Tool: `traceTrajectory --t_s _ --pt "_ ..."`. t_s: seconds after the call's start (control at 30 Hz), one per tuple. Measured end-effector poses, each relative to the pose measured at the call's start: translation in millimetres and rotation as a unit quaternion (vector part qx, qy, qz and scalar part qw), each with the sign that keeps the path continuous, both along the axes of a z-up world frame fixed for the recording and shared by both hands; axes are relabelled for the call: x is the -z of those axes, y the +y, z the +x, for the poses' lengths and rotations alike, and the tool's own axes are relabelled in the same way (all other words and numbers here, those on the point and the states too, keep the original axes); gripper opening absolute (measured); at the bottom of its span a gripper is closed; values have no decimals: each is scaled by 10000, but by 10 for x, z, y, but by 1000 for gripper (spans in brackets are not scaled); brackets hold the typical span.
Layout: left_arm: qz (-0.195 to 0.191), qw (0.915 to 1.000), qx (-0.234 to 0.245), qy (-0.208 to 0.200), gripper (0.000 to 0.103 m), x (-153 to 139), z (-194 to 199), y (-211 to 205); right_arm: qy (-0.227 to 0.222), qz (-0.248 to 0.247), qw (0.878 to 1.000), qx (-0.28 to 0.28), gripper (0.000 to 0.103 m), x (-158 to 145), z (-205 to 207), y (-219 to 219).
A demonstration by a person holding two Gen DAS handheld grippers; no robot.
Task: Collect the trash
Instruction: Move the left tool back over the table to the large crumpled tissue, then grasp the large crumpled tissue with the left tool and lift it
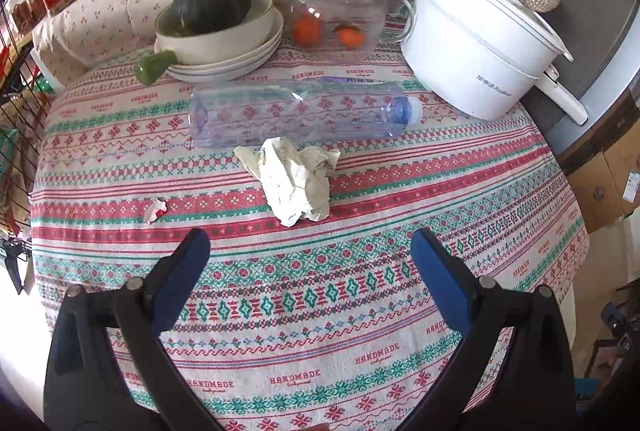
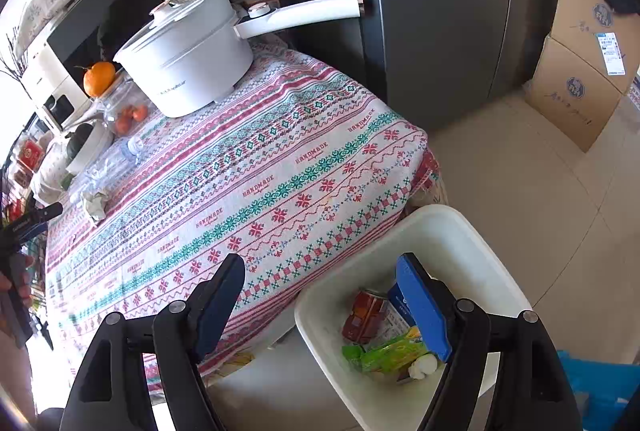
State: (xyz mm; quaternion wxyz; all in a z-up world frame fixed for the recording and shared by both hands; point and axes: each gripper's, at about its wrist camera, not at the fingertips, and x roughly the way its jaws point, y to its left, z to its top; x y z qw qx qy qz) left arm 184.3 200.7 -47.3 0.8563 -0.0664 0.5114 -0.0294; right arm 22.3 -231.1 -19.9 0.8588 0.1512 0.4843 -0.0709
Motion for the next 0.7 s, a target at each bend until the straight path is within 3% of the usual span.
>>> traceTrajectory --t_s 0.2,0.43,0.6,0.67,0.7 --pt "-361 9978 -518 204 86 453 199 182 190 -26 9998 2 80 120 93 35" --pt "-592 9968 -534 37 78 639 252 46 223 1 9997 22 80 115 95 -6" --pt "-336 9979 -556 -53 71 709 313 -111 128 -78 9998 -90 80 46 79 24" --pt "-44 9982 -584 -112 62 727 353 -162 140 -128 9998 -98 80 43 77 26" --pt "57 9982 -587 -135 49 731 351 -189 153 -138 9997 -93 80 47 80 24"
